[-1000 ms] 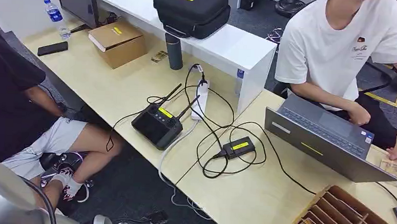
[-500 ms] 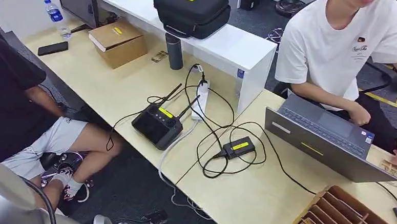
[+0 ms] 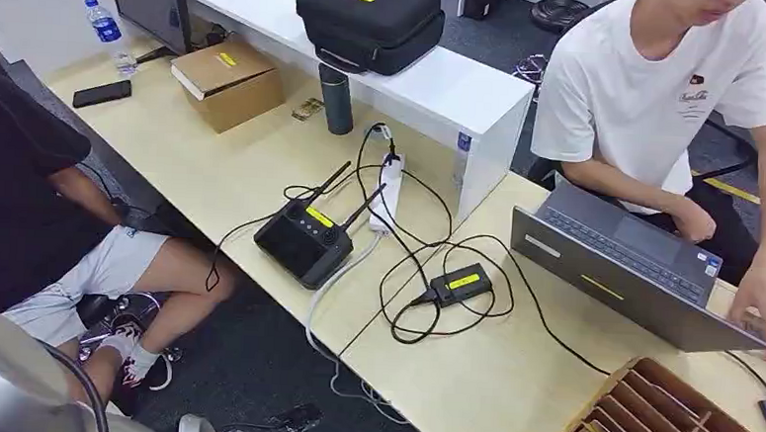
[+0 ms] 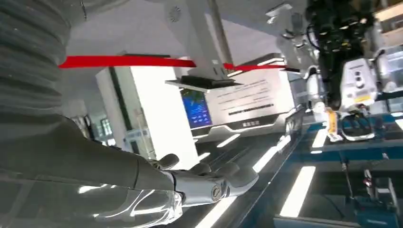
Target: Pass the card to the sensor for recognition and then transmit it.
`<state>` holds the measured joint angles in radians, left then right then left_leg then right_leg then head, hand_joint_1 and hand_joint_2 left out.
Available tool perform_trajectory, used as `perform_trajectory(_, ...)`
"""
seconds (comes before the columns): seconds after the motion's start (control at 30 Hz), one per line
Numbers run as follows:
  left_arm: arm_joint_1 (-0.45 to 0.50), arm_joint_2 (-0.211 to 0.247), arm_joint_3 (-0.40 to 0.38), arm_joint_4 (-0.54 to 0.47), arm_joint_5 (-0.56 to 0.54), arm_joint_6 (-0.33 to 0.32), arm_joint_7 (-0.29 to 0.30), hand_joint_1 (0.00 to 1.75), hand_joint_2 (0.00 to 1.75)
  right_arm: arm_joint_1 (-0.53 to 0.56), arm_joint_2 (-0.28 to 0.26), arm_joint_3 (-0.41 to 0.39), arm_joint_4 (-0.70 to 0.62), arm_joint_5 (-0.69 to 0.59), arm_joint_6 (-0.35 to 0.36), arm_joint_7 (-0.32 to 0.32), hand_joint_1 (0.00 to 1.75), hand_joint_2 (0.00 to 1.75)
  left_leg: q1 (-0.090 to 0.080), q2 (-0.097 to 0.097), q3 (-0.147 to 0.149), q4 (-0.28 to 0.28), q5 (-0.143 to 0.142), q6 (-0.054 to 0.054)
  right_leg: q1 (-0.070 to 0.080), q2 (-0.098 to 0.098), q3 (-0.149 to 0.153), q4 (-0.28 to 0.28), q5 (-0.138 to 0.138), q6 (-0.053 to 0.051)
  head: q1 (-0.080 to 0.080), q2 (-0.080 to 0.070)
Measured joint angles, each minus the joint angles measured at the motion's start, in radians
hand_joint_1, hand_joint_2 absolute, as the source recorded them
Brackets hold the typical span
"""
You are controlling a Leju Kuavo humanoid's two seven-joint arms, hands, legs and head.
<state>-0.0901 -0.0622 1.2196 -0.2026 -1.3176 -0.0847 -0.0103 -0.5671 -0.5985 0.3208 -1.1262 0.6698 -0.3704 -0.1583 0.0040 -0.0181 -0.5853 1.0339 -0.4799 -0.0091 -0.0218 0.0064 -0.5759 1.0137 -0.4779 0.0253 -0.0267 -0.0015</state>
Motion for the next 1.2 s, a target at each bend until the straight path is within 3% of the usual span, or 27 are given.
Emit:
perform_trajectory(0.37, 0.002, -0.001, 0.021, 0.0, 0.038, 0.001, 0.0, 0.0, 1.75, 0.296, -0.021, -0.127, -0.336, -0.06, 0.067, -0.06, 0.0, 1.75, 0.0, -0.001, 0.0, 0.0, 0.0, 0.0, 0.0, 0.0, 0.0, 0.0, 0.0, 0.0, 0.0, 0.0)
perform_trajectory(0.63, 0.002, -0.003, 0.038, 0.0, 0.054, 0.006, 0.003, 0.0, 1.75, 0.498, -0.02, -0.163, -0.529, -0.003, 0.069, -0.093, 0.0, 1.75, 0.0, 0.0, -0.001, -0.001, -0.001, 0.0, 0.0, -0.001, 0.0, 0.0, -0.001, 0.0, 0.0, 0.0)
perform_trajectory(0.93, 0.001, -0.006, 0.039, 0.0, 0.053, 0.009, 0.006, 0.0, 1.75, 0.563, 0.011, -0.137, -0.58, 0.061, 0.066, -0.093, 0.0, 1.75, 0.0, 0.0, 0.0, -0.001, -0.001, 0.0, 0.0, 0.0, 0.0, 0.0, -0.001, 0.0, 0.0, 0.0)
perform_trajectory(1.2, 0.001, -0.009, 0.039, 0.0, 0.048, 0.01, 0.006, 0.0, 1.75, 0.561, 0.061, -0.054, -0.552, 0.121, 0.064, -0.093, 0.0, 1.75, 0.0, 0.0, 0.0, -0.001, 0.0, 0.0, 0.0, 0.0, 0.0, 0.0, -0.001, 0.0, 0.0, 0.0)
